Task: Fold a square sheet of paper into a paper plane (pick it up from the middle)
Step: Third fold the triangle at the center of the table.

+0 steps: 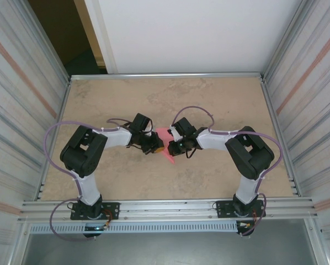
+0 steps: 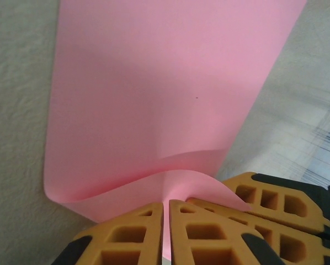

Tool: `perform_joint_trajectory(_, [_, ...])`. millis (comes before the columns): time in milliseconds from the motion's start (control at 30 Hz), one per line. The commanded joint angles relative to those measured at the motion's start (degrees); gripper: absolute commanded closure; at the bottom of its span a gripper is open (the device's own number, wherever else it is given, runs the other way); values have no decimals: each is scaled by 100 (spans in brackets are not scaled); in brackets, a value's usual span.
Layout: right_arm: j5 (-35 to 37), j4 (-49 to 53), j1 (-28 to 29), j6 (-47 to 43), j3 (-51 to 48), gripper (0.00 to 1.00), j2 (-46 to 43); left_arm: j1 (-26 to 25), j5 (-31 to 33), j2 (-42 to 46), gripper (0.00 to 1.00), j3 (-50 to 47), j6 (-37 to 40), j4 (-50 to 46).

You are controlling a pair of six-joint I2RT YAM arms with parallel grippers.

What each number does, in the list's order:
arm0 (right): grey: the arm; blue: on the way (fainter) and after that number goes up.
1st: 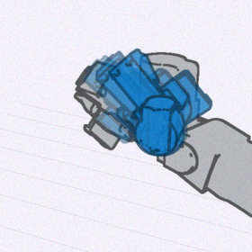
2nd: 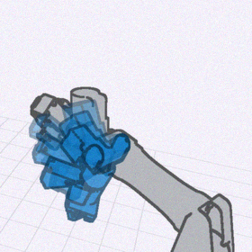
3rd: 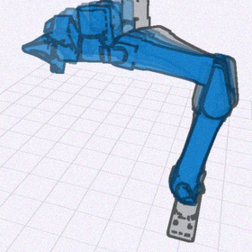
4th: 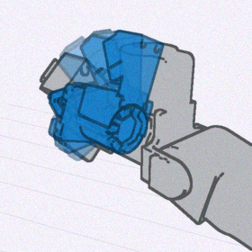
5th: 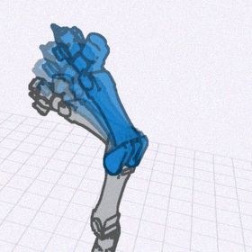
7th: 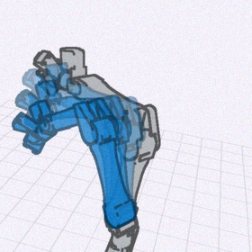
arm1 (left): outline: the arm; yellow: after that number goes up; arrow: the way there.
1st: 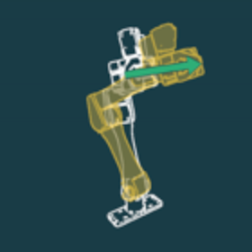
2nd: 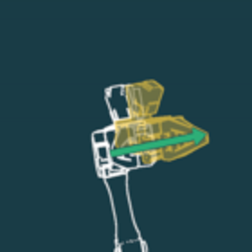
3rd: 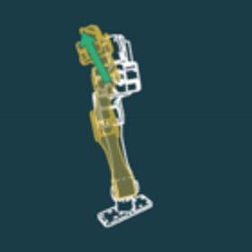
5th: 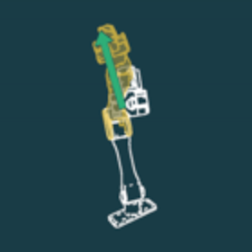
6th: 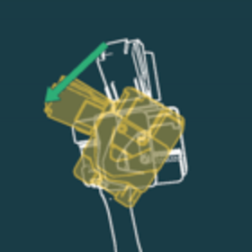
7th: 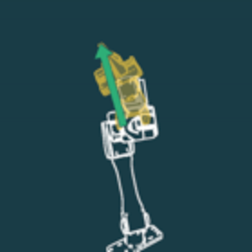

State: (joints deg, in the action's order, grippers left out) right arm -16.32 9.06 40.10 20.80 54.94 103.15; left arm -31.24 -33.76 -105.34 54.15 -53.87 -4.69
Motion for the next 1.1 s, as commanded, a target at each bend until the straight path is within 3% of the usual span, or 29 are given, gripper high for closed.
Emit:
perform_joint_trajectory(0, [166, 279, -29, 134, -53, 92, 300, -22, 124, -129, 88, -35, 106, -181])
perform_joint_trajectory(333, [150, 302, -41, 165, -12, 89, 267, 4, 259, -169, 88, -93, 118, -296])
perform_joint_trajectory(633, [191, 642, -134, 674, 227, 60, -371, 61, 413, -311, 89, -225, 91, -341])
perform_joint_trajectory(733, [311, 762, -234, 845, 156, 58, -625, 66, 431, -338, 89, -239, 78, -332])
perform_joint_trajectory(833, [273, 753, -275, 926, 7, 59, -841, 60, 454, -360, 89, -237, 64, -339])
perform_joint_trajectory(1067, [-780, 392, -87, 1065, -126, 78, -840, 61, 489, -364, 90, -238, 37, -349])
